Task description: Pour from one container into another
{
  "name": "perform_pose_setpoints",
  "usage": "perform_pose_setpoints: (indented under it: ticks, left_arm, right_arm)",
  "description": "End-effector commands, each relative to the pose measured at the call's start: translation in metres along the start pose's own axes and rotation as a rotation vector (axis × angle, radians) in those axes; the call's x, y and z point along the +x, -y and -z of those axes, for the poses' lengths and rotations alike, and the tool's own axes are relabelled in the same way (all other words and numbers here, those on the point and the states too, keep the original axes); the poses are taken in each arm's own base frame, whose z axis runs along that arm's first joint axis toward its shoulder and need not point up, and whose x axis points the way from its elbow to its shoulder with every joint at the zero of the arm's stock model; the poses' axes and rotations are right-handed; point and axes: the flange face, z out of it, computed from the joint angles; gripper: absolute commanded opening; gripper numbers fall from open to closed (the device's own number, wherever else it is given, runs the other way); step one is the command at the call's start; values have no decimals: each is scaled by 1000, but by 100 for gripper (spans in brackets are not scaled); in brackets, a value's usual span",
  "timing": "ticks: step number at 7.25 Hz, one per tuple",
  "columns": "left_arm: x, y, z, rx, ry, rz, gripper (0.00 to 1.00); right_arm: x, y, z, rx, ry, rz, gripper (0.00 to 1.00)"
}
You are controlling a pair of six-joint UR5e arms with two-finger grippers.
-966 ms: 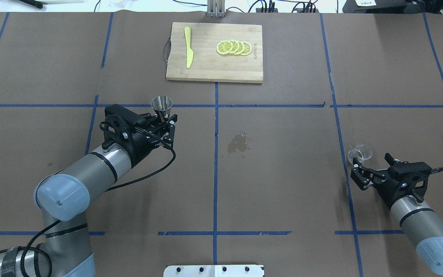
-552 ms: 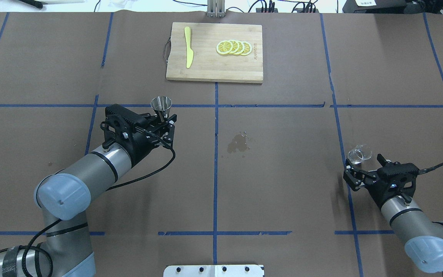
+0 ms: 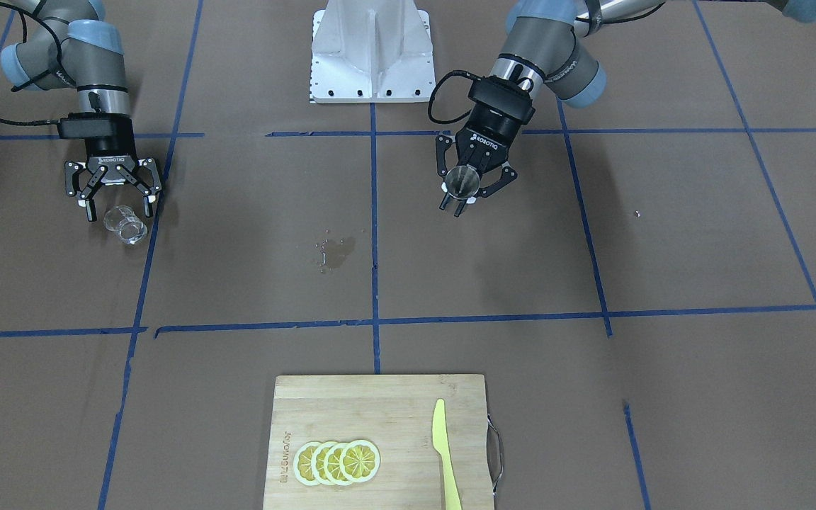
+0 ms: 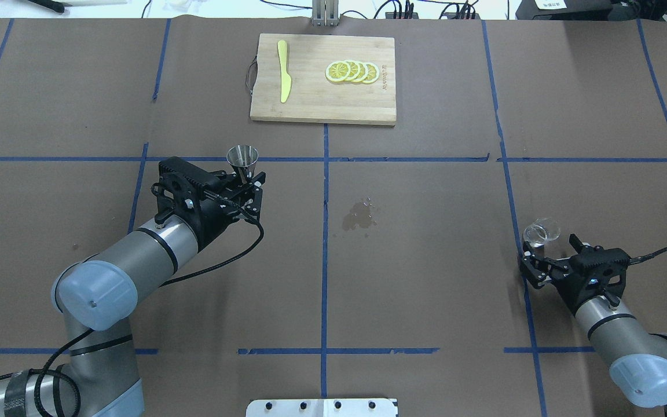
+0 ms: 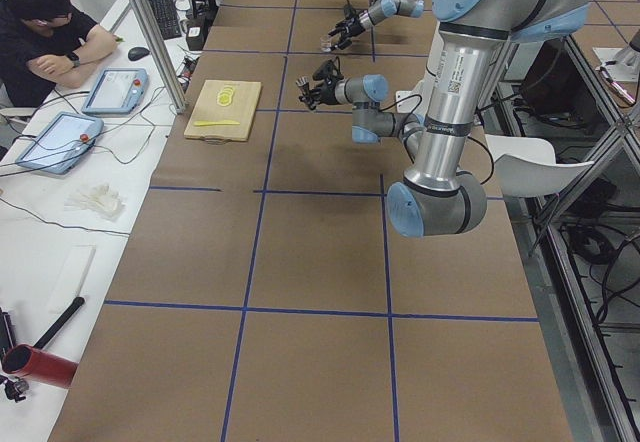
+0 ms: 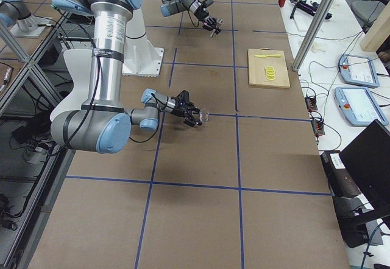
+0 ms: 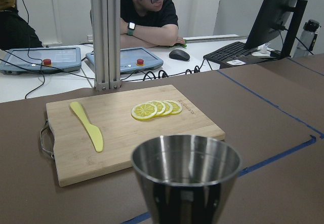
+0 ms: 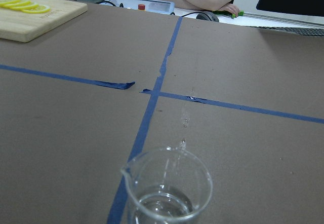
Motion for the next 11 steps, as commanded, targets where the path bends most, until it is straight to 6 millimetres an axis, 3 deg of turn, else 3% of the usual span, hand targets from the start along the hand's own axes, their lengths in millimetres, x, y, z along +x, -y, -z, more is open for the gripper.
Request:
perform_pose_setpoints:
  ticks: [1,5,9,10,11]
  left_arm:
    - [0,0,0,0,1,0,0]
    - [-1,-3,-2,-6,5,-4,0]
    - [-1,-3,-2,-6,5,-4,0]
    - [-1,-3,-2,-6,5,-4,0]
    - [-1,-3,-2,-6,5,-4,0]
  right_arm:
    - [-20,10,-7,21,16,-1,100]
    - [-8,14,-20,33,-17,3,100]
    - [-9,14,-23,33,-19,-1,100]
    - [-14,12,-27,34,-18,-2,99]
    - [-17,11,-28,35,-16,-6,90]
